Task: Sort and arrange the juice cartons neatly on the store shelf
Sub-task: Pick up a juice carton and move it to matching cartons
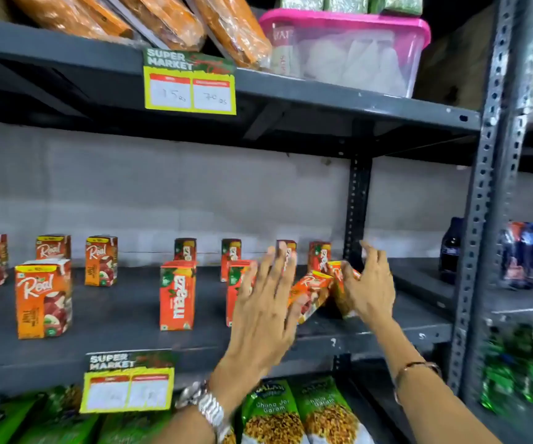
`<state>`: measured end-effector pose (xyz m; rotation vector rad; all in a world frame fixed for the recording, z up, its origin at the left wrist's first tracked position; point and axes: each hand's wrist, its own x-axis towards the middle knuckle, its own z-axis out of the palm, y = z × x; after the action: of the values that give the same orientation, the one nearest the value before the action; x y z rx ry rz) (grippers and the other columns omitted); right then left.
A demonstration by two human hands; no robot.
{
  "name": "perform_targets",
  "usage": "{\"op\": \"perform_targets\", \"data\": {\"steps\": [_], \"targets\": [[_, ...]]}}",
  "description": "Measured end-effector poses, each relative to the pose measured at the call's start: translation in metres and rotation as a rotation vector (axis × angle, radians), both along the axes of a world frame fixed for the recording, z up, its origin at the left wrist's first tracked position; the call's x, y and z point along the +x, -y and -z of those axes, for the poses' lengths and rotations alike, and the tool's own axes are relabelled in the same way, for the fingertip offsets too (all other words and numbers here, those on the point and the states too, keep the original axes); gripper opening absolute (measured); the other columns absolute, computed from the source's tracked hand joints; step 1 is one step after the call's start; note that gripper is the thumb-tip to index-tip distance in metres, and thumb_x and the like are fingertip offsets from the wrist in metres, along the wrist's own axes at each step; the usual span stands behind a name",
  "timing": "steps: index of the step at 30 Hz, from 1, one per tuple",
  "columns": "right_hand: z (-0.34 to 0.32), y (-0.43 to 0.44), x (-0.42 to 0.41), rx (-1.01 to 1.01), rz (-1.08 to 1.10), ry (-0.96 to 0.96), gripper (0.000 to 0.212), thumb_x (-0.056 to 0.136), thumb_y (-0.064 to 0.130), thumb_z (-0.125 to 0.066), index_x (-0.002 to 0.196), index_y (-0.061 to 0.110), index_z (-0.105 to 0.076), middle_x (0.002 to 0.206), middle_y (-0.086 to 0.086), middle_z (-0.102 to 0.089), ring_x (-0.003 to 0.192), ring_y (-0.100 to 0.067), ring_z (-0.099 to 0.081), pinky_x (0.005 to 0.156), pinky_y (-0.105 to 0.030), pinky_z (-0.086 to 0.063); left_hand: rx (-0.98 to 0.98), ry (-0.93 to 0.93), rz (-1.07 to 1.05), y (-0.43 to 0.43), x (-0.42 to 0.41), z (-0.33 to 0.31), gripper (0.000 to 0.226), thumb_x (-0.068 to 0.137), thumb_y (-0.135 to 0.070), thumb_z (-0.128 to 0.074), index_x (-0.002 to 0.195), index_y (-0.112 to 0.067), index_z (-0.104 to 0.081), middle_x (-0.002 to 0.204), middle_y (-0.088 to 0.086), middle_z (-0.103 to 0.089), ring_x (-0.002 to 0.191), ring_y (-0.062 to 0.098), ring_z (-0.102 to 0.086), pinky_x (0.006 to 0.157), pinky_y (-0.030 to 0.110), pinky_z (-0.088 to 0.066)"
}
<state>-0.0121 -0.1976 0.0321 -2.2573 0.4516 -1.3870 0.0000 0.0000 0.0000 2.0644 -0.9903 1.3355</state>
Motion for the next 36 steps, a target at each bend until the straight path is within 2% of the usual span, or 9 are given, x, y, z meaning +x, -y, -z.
{"op": "perform_targets", "data": {"steps": [4,8,12,17,20,23,28,32,36], "targets": [[0.027,0.032,-0.02,0.22,-0.101,-0.088,0.04,0.083,0.037,-0.059,0.117,0.017,-0.052,0.111,-0.01,-0.06,0.099,-0.031,-0.06,0.083,-0.046,-0.05,0.269,-0.006,-0.079,0.02,-0.005,0.048,0.058,0.095,-0.044,-0.023,0.143,-0.011,-0.027,0.149,0.006,-0.03,0.141,0.015,-0.014,0.114,0.032,-0.01],[0.03,0.045,-0.025,0.327,-0.234,-0.145,0.036,0.08,0.038,-0.066,0.105,0.012,-0.06,0.092,-0.003,-0.064,0.095,-0.025,-0.064,0.081,-0.036,-0.05,0.298,-0.016,-0.196,0.024,0.009,0.056,0.061,0.096,-0.047,-0.016,0.141,-0.007,-0.03,0.149,0.01,-0.03,0.139,0.018,-0.019,0.112,0.034,-0.01],[0.024,0.048,-0.016,0.378,-0.252,-0.324,0.045,0.079,0.042,-0.065,0.111,0.012,-0.058,0.1,-0.006,-0.064,0.098,-0.028,-0.063,0.085,-0.04,-0.051,0.306,-0.046,-0.224,0.03,0.015,0.063,0.065,0.094,-0.05,-0.023,0.143,-0.008,-0.024,0.149,0.011,-0.028,0.139,0.019,-0.019,0.111,0.036,-0.013],[0.022,0.059,-0.012,0.588,-0.387,-0.355,0.054,0.076,0.034,-0.071,0.12,0.009,-0.055,0.115,-0.01,-0.063,0.104,-0.027,-0.061,0.094,-0.044,-0.05,0.303,-0.038,-0.264,0.034,0.017,0.064,0.064,0.094,-0.051,-0.022,0.143,-0.008,-0.024,0.15,0.011,-0.027,0.14,0.021,-0.016,0.113,0.037,-0.012],[0.025,0.062,-0.018,0.718,-0.448,-0.265,0.059,0.072,0.025,-0.076,0.123,0.007,-0.054,0.116,-0.011,-0.062,0.102,-0.025,-0.062,0.084,-0.036,-0.053,0.319,-0.031,-0.28,0.035,0.016,0.065,0.064,0.095,-0.05,-0.02,0.142,-0.008,-0.026,0.149,0.011,-0.028,0.139,0.022,-0.019,0.112,0.038,-0.014],[0.028,0.063,-0.029,0.816,-0.54,-0.172,0.052,0.073,0.015,-0.076,0.121,0.008,-0.056,0.099,-0.004,-0.064,0.095,-0.02,-0.06,0.085,-0.035,-0.05,0.335,-0.009,-0.299,0.036,0.016,0.063,0.064,0.094,-0.05,-0.023,0.142,-0.008,-0.028,0.148,0.011,-0.031,0.138,0.023,-0.025,0.11,0.04,-0.018],[0.03,0.054,-0.05,0.759,-0.581,-0.014,0.048,0.071,0.008,-0.076,0.116,0.009,-0.06,0.098,-0.009,-0.067,0.083,-0.018,-0.062,0.068,-0.026,-0.049,0.308,0.002,-0.252,0.034,0.007,0.057,0.061,0.095,-0.047,-0.026,0.143,-0.009,-0.025,0.149,0.01,-0.03,0.138,0.021,-0.025,0.108,0.039,-0.024],[0.017,0.03,-0.062,0.658,-0.564,0.188,0.047,0.069,0.007,-0.076,0.114,0.007,-0.061,0.088,-0.001,-0.067,0.076,-0.014,-0.062,0.054,-0.019,-0.055,0.215,0.033,-0.169,0.013,-0.006,0.044,0.056,0.096,-0.044,-0.026,0.142,-0.012,-0.025,0.149,0.006,-0.025,0.139,0.018,-0.02,0.111,0.036,-0.022],[-0.01,-0.022,-0.061,0.554,-0.66,0.276,0.049,0.063,0.019,-0.081,0.107,0.009,-0.064,0.096,-0.006,-0.069,0.08,-0.013,-0.064,0.062,-0.017,-0.054,0.142,0.109,-0.16,-0.034,-0.009,0.032,0.052,0.097,-0.04,-0.029,0.14,-0.011,-0.031,0.149,0.007,-0.028,0.14,0.02,-0.022,0.113,0.037,-0.02]]}}
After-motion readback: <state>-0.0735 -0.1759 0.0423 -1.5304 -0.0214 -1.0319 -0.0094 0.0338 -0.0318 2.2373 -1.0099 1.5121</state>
